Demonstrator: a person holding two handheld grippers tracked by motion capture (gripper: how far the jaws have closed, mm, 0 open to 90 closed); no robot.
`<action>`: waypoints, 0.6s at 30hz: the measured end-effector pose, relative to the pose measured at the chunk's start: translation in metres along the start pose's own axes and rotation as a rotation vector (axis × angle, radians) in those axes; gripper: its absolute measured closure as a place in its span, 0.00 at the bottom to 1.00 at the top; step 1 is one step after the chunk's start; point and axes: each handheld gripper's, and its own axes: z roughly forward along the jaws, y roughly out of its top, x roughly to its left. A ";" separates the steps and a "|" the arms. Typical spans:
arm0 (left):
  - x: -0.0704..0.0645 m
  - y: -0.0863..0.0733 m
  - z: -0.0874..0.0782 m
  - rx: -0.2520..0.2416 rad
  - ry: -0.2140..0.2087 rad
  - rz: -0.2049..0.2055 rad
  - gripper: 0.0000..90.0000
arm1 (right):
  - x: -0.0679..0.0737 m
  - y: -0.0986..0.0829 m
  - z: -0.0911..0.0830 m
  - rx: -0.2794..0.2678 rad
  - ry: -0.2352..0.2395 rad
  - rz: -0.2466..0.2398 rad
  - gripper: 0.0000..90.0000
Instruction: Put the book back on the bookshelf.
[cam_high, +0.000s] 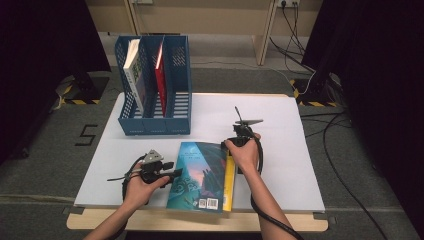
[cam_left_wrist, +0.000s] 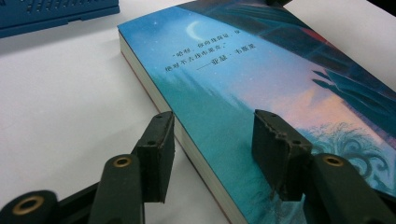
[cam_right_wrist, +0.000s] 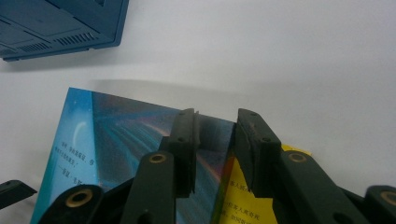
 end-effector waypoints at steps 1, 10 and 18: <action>0.000 0.000 0.000 0.000 -0.001 0.001 0.54 | -0.001 0.000 0.001 -0.002 0.004 0.001 0.71; 0.000 0.000 0.000 0.004 -0.003 -0.002 0.54 | -0.006 0.006 0.015 -0.023 0.063 0.011 0.52; 0.000 0.000 0.000 0.007 -0.004 -0.003 0.54 | -0.004 0.005 0.018 -0.011 0.085 0.018 0.52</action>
